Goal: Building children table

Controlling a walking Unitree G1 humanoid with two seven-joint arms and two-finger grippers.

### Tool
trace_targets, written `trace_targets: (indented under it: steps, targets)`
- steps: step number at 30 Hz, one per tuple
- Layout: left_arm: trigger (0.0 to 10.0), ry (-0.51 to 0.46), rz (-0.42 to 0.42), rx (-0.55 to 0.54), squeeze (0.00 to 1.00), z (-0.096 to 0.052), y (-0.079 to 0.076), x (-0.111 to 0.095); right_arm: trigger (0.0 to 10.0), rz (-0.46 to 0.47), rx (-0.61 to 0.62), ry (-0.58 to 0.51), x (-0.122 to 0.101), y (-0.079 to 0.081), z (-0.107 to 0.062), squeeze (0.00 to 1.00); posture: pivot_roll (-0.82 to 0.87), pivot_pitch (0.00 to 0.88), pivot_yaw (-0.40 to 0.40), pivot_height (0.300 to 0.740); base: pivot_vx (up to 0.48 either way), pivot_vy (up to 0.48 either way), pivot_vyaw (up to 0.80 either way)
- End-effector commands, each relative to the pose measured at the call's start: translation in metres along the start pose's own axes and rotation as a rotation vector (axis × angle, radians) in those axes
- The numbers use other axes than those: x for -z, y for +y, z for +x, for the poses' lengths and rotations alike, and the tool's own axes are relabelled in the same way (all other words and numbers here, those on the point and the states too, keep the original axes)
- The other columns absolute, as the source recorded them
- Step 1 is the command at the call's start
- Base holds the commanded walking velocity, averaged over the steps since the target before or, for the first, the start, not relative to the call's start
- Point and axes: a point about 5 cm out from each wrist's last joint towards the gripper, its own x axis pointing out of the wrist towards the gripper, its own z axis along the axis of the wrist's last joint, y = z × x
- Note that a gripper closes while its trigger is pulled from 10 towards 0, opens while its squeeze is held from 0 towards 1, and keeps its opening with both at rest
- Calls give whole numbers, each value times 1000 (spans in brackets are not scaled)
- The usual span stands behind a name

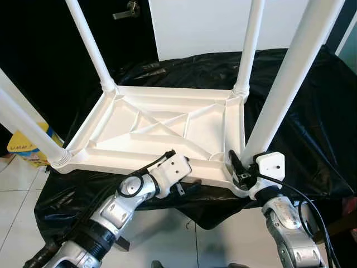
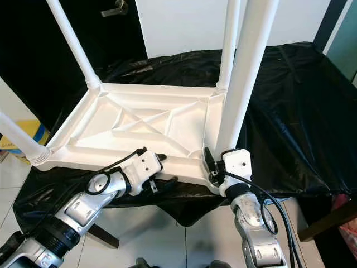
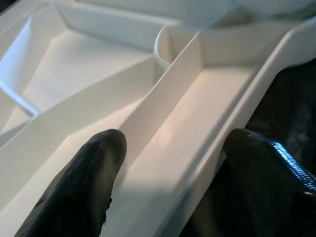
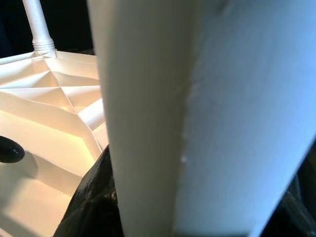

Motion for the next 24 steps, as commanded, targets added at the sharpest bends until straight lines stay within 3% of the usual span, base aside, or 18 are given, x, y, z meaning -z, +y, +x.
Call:
trace_targets:
  steps: [1,6,13,15,19,21,22,23,24]
  targets:
    - [10000,53,13,-104,0,-1,11,7,10000,12,0,11,4,-1,-1,0,-165,53,69,740,0,0,0]
    - [10000,77,39,-152,0,1,20,7,10000,14,1,4,3,-2,0,0,-168,52,71,740,0,0,0]
    - [10000,95,47,-371,0,7,62,0,10000,17,30,-16,1,-6,1,0,-183,42,86,740,0,0,0]
    - [10000,94,38,-390,0,7,65,-1,10000,18,32,-18,1,-7,1,0,-183,42,86,740,0,0,0]
    - [10000,72,71,-375,0,8,67,-5,10000,23,41,-28,0,-8,2,0,-184,38,88,740,0,0,0]
    - [10000,30,58,-270,0,8,57,-8,10000,33,44,-49,-2,-8,4,0,-185,30,95,740,0,0,0]
    - [10000,30,58,-270,0,8,57,-8,10000,33,44,-49,-2,-8,4,0,-185,30,95,740,0,0,0]
    - [10000,-27,30,-150,0,7,43,-12,10000,35,54,-73,-6,-10,9,0,-182,26,94,740,0,0,0]
    - [10000,-45,17,-118,0,7,39,-13,10000,33,58,-79,-7,-11,11,0,-181,26,93,740,0,0,0]
